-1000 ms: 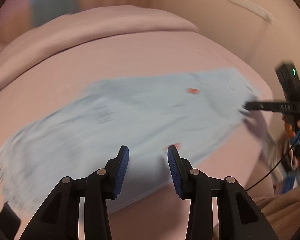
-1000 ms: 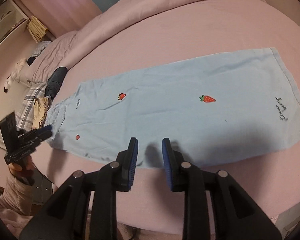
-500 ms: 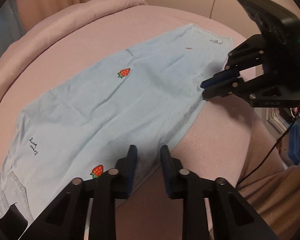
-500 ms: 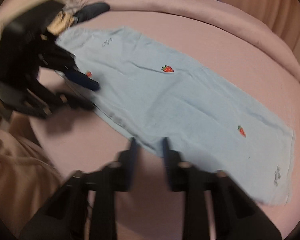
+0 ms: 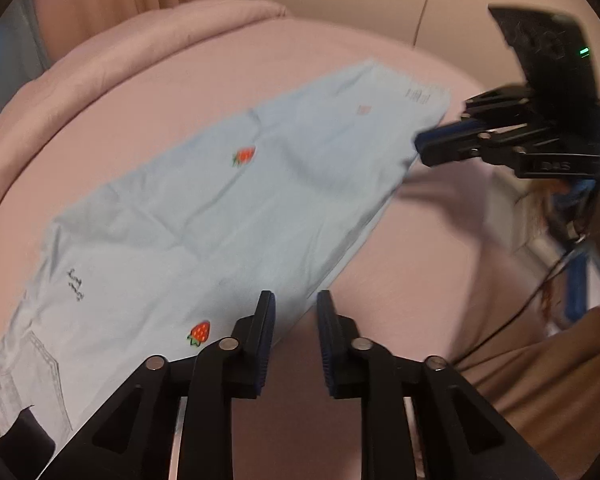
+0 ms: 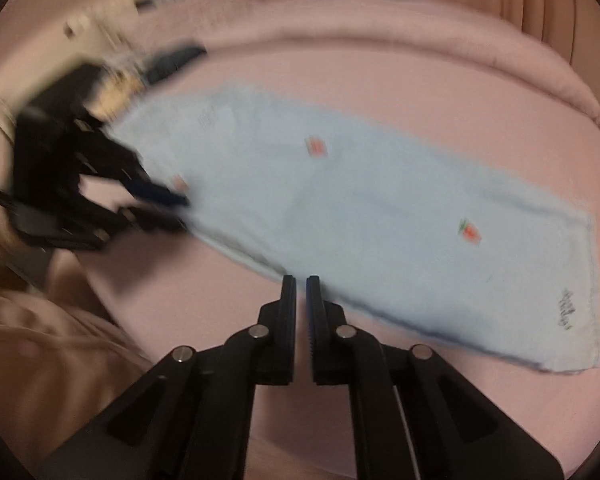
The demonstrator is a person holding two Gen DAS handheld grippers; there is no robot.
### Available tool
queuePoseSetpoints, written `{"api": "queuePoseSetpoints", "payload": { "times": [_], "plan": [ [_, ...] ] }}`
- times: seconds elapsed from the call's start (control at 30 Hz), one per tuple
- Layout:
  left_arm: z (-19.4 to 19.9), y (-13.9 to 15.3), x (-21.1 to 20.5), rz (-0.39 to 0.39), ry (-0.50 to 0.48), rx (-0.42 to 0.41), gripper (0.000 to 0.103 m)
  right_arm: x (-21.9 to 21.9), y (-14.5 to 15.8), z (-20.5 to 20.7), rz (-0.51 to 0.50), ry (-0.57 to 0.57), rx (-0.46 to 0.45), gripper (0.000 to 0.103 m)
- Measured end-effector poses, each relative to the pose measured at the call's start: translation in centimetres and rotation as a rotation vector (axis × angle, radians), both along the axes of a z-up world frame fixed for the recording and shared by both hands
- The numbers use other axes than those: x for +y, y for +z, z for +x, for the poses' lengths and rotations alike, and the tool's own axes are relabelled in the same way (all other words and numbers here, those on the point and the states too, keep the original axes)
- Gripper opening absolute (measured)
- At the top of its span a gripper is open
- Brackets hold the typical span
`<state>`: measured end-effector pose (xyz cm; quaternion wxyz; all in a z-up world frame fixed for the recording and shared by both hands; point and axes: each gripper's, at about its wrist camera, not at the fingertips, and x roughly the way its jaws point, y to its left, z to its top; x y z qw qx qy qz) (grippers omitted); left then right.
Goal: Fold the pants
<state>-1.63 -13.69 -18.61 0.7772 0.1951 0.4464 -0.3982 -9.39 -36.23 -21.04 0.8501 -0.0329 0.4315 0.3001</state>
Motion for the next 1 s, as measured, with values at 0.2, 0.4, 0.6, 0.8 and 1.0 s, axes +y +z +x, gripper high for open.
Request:
{"api": "queuePoseSetpoints", "payload": {
  "times": [0.2,0.4,0.6,0.8,1.0],
  "plan": [
    [2.5,-0.4,-4.4,-0.062,0.066,0.003,0.062,-4.4,-0.4,3.2,-0.026,-0.273,-0.001,0.028],
    [3.0,-3.7,-6.8,0.049,0.061,0.069,0.064,-8.8,-3.9,1.5,0.068,-0.373,0.09,0.023],
    [4.8,0.2,-6.2,-0.09,0.123,0.134,0.064,-16.6,-2.2,-2.0,0.411,-0.639,0.04,0.039],
    [7.2,1.2,-8.7,-0.212,0.194,0.228,0.064,-20.3,-4.8,-2.0,0.526,-0.843,0.127,0.041],
    [8.4,0.7,-12.4,-0.223,0.176,0.281,0.064,-18.3,-2.9,-1.7,0.464,-0.886,0.018,0.036]
  ]
}}
